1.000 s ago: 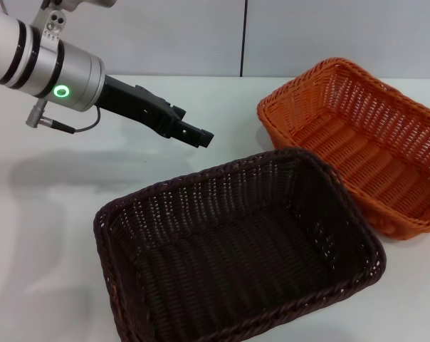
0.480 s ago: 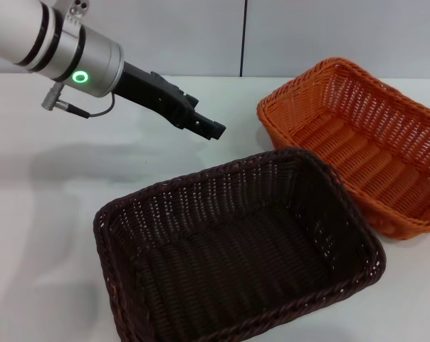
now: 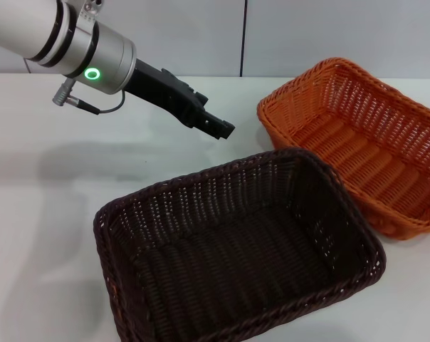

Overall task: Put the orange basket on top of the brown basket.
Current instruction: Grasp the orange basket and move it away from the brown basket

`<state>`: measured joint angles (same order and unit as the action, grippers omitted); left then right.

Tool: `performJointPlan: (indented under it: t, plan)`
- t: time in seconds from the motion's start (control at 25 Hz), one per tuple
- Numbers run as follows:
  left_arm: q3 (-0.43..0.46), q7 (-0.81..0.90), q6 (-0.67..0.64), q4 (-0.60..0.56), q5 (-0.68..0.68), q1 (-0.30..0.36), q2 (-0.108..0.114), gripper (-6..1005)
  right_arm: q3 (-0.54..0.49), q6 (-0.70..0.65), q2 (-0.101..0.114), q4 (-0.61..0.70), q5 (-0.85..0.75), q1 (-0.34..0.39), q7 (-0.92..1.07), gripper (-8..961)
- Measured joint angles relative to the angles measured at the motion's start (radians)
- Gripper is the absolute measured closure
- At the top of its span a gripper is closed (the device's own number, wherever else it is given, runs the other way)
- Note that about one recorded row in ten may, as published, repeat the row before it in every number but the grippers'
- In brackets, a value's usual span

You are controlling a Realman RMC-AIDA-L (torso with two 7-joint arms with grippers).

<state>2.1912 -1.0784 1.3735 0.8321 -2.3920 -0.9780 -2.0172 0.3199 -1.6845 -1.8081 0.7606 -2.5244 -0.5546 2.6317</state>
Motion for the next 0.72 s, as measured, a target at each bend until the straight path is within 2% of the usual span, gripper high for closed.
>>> performJointPlan:
  t: [0.4, 0.72]
  plan:
    - [-0.005, 0.000, -0.004, -0.011, 0.000, 0.004, -0.001, 159, 0.011, 0.012, -0.011, -0.057, 0.005, -0.024, -0.026, 234]
    - [-0.018, -0.002, -0.015, -0.031, 0.001, 0.009, -0.001, 159, 0.010, 0.016, -0.014, -0.060, 0.053, -0.015, -0.027, 232]
